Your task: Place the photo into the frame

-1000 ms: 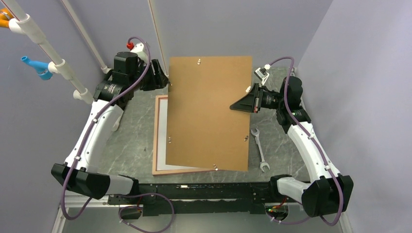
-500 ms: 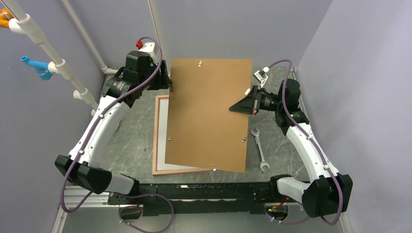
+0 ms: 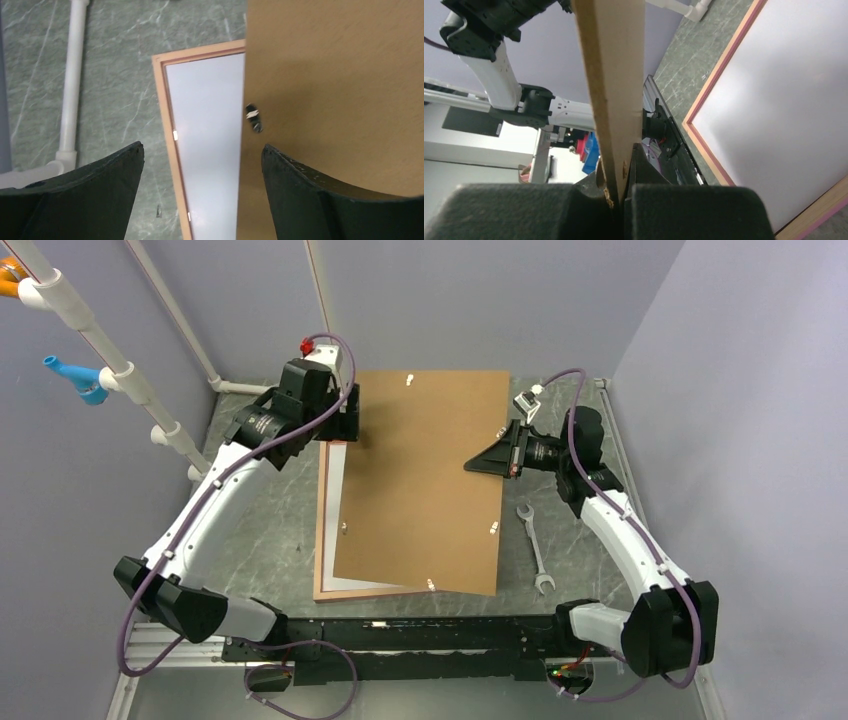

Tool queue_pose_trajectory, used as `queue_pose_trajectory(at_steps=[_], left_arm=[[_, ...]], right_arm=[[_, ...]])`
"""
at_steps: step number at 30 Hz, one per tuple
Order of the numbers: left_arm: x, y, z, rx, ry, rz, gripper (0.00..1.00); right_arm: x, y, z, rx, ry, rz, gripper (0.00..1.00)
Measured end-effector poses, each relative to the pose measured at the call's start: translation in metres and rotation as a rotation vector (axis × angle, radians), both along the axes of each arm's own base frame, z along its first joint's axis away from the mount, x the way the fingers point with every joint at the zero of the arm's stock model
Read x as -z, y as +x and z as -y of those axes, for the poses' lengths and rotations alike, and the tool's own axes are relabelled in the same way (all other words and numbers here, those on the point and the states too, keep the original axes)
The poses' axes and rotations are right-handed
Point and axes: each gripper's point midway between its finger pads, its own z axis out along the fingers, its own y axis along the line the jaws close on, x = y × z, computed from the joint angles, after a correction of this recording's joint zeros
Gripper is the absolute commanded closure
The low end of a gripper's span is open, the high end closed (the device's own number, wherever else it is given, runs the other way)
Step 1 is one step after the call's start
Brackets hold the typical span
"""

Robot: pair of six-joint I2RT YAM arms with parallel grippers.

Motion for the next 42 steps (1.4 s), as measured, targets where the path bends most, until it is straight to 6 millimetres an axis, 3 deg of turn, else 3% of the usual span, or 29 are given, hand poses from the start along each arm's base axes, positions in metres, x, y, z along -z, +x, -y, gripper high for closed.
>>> queue_pose_trajectory(at_steps=[7, 12, 17, 22, 25, 32, 37, 42], left_arm=[[-0.004, -0.018, -0.023, -0.045, 0.063, -0.006, 0.09], [-0.021, -0.050, -0.024, 0.057, 0.021, 0.046, 0.13], [-0.036, -0.090, 0.002, 0.280, -0.063, 0.099, 0.16], [-0.039, -0.137, 0.054, 0.597, -0.098, 0.113, 0.15], [-0.029, -0.159, 0.078, 0.736, -0.081, 0.090, 0.13], [0.007, -0.201, 0.111, 0.930, -0.006, 0.015, 0.10], [0.033, -0.223, 0.124, 1.008, 0.052, -0.030, 0.10], [0.053, -0.229, 0.129, 1.019, 0.118, -0.056, 0.12]], right_arm=[[0.011, 0.013, -0.003, 0.023, 0.048, -0.081, 1.00], [0.011, 0.022, -0.005, 0.040, 0.074, -0.119, 1.00], [0.016, 0.029, -0.006, 0.056, 0.069, -0.145, 1.00], [0.024, 0.037, -0.006, 0.080, 0.062, -0.190, 1.00], [0.027, 0.038, -0.006, 0.087, 0.058, -0.207, 1.00], [0.026, 0.041, -0.005, 0.101, 0.059, -0.213, 1.00], [0.027, 0.041, -0.005, 0.102, 0.059, -0.219, 1.00], [0.027, 0.041, -0.004, 0.104, 0.059, -0.222, 1.00]])
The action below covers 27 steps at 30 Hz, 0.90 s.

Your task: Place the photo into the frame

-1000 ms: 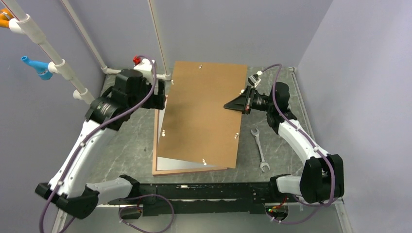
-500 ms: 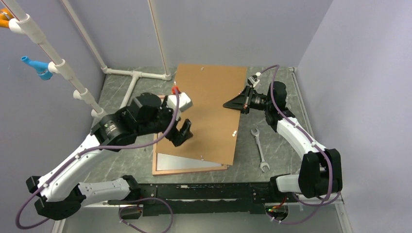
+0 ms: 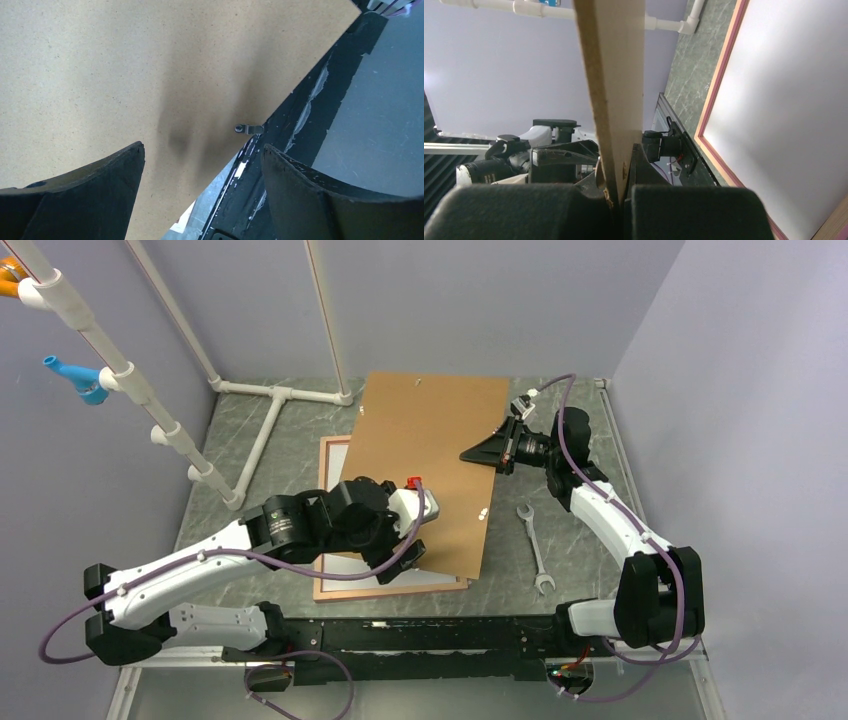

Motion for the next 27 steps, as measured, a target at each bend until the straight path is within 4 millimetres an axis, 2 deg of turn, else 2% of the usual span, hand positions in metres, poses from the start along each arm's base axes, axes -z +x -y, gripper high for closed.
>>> queue_pose_trajectory(at_steps=[12, 21, 27], left_arm=[[0.024, 0.008, 0.003, -0.034, 0.071, 0.028, 0.14], [0.025, 0.012, 0.007, -0.049, 0.062, 0.049, 0.14], [0.021, 0.018, 0.018, -0.065, 0.027, 0.064, 0.14]], right_arm=[[0.004, 0.000, 0.002, 0.007, -0.008, -0.035, 1.00], [0.002, 0.001, 0.003, 0.007, -0.013, -0.017, 1.00], [0.005, 0.000, 0.004, 0.008, -0.021, -0.026, 1.00]])
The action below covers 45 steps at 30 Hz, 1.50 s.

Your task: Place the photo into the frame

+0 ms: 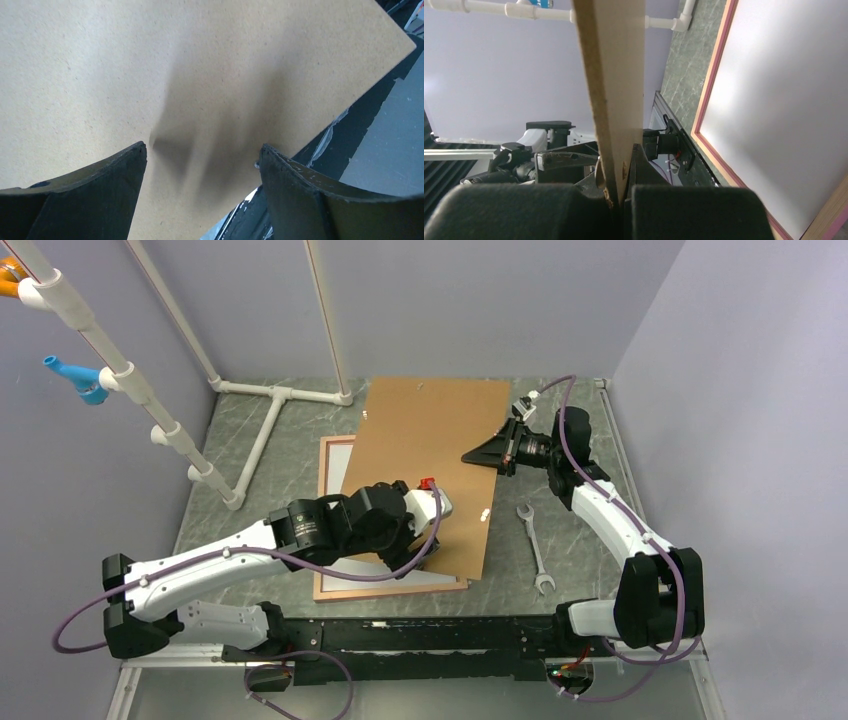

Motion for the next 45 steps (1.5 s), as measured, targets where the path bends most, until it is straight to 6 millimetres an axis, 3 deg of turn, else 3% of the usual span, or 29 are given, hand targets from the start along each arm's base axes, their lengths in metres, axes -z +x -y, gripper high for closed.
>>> queue_pose_trajectory(at_steps=[9, 16, 20, 26, 37, 41, 45], left_arm=[[0.001, 0.007, 0.016, -0.028, -0.036, -0.002, 0.14], [-0.002, 0.016, 0.012, -0.096, -0.056, -0.001, 0.14], [-0.008, 0.031, 0.000, -0.175, -0.093, -0.017, 0.14], [-0.010, 0.067, -0.035, -0.355, -0.178, -0.077, 0.14], [0.018, 0.107, -0.122, -0.673, -0.294, -0.219, 0.15], [0.044, 0.116, -0.156, -0.808, -0.314, -0.297, 0.16], [0.090, 0.117, -0.188, -0.956, -0.302, -0.428, 0.18]], right_arm=[[0.004, -0.002, 0.001, -0.003, -0.016, -0.001, 1.00], [0.005, -0.002, 0.001, -0.001, -0.018, 0.000, 1.00], [0.005, -0.002, 0.001, -0.002, -0.018, 0.002, 1.00], [0.010, -0.003, 0.001, -0.008, -0.036, 0.011, 1.00], [0.045, -0.002, 0.005, -0.033, -0.140, -0.055, 1.00], [0.048, 0.001, 0.006, -0.036, -0.170, -0.050, 1.00], [0.046, 0.001, 0.006, -0.043, -0.182, -0.038, 1.00]])
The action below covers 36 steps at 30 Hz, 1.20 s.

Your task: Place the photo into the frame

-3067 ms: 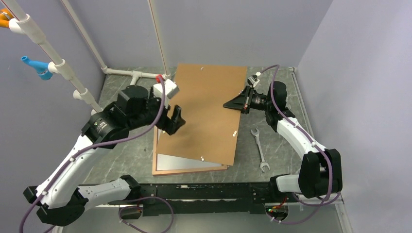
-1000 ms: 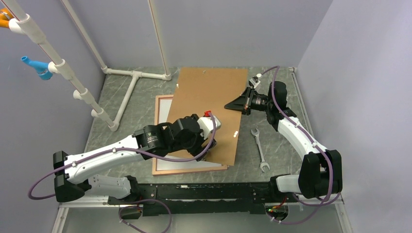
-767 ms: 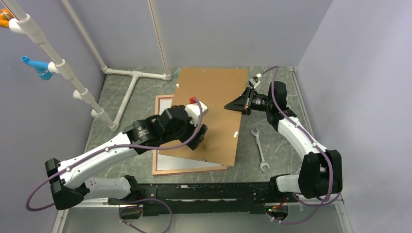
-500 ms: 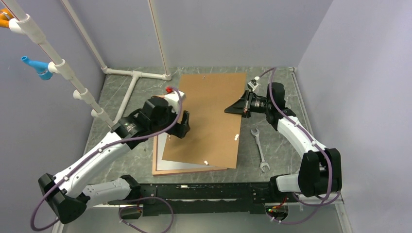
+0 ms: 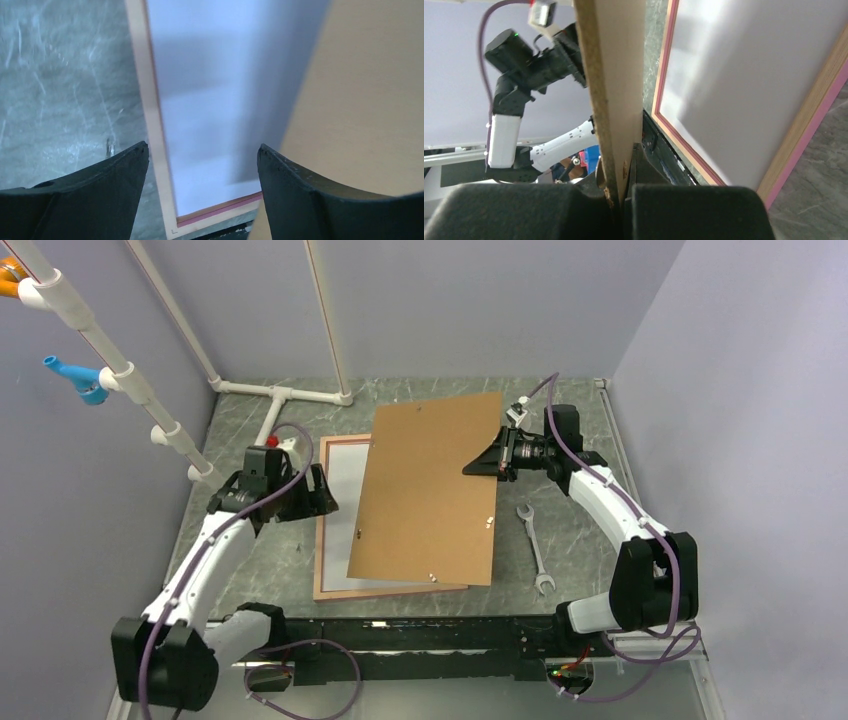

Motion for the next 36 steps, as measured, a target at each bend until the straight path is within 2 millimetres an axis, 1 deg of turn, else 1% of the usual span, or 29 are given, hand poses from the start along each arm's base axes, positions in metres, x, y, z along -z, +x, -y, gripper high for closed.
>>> queue_pose_trajectory(at_steps=[2, 4, 6, 8, 14, 18, 20, 24, 26, 30, 32, 36], left_arm=[[0.022, -0.001, -0.009, -0.038, -0.003, -0.070, 0.20], [0.042, -0.003, -0.013, -0.062, -0.003, -0.133, 0.22], [0.057, -0.003, -0.014, -0.075, -0.002, -0.183, 0.24], [0.066, 0.000, -0.015, -0.088, -0.002, -0.209, 0.25], [0.086, 0.013, -0.024, -0.143, 0.044, -0.235, 0.28], [0.099, 0.017, -0.027, -0.168, 0.060, -0.268, 0.40], [0.105, 0.019, -0.027, -0.171, 0.061, -0.275, 0.42], [0.116, 0.021, -0.025, -0.163, 0.070, -0.299, 0.43], [0.124, 0.019, -0.023, -0.151, 0.082, -0.321, 0.47], [0.125, 0.025, -0.012, -0.115, 0.101, -0.310, 0.52], [0.125, 0.028, -0.005, -0.093, 0.117, -0.305, 0.57], [0.126, 0.030, 0.014, -0.035, 0.144, -0.284, 0.58]], right_arm=[[-0.001, 0.000, 0.000, -0.002, -0.004, 0.000, 1.00], [0.000, -0.002, 0.001, -0.006, -0.010, -0.004, 1.00], [0.001, -0.003, 0.001, -0.008, -0.015, -0.008, 1.00], [0.001, -0.003, 0.001, -0.009, -0.019, -0.012, 1.00], [0.001, -0.004, 0.002, -0.010, -0.022, -0.013, 1.00], [0.002, -0.005, 0.002, -0.012, -0.025, -0.018, 1.00], [0.003, -0.006, 0.002, -0.012, -0.026, -0.021, 1.00], [0.002, -0.005, 0.003, -0.011, -0.025, -0.021, 1.00], [0.002, -0.005, 0.003, -0.011, -0.025, -0.020, 1.00], [0.002, -0.005, 0.004, -0.007, -0.026, -0.020, 1.00], [0.002, -0.004, 0.005, -0.003, -0.026, -0.020, 1.00], [0.003, -0.003, 0.007, 0.003, -0.027, -0.019, 1.00]])
